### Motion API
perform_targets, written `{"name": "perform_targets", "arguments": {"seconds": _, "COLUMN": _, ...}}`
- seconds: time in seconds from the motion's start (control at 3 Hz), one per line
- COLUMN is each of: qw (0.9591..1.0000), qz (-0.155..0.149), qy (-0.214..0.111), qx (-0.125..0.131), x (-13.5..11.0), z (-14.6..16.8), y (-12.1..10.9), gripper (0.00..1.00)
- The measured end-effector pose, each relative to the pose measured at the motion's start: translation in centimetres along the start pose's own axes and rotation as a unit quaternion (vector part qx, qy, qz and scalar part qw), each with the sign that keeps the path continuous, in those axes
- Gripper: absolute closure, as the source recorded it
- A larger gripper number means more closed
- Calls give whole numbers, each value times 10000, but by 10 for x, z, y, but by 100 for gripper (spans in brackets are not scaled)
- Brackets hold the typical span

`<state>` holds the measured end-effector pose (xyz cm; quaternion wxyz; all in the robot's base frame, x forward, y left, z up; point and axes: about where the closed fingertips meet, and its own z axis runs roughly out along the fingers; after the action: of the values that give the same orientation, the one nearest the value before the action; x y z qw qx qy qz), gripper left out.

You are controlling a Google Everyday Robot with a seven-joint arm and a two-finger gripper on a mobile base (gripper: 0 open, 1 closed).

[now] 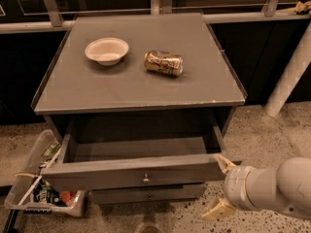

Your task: Close top drawer

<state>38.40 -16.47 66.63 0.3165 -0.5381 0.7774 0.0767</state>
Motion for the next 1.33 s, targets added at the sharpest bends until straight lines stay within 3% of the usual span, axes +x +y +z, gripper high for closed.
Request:
{"name": "perform_targets", "arguments": {"seconds": 0.33, "qw": 9991, "qz": 43, "qy": -396, "qx": 161, "x": -5, "z": 0, "y": -31, "gripper": 37}}
{"name": "perform_targets", "arguments": {"seconds": 0.67, "qw": 9961, "qz": -61, "qy": -784, "qx": 388, "x": -18, "z": 4, "y": -80, "gripper": 61}}
{"name": "perform_targets", "arguments": {"seconds": 1.0, "qw": 9944, "qz": -136, "qy": -920, "qx": 507, "x": -27, "z": 11, "y": -108, "gripper": 84}}
{"name": "perform_targets", "arguments": {"seconds": 1.33, "qw": 9943, "qz": -106, "qy": -871, "qx": 602, "x": -27, "z": 16, "y": -121, "gripper": 100}}
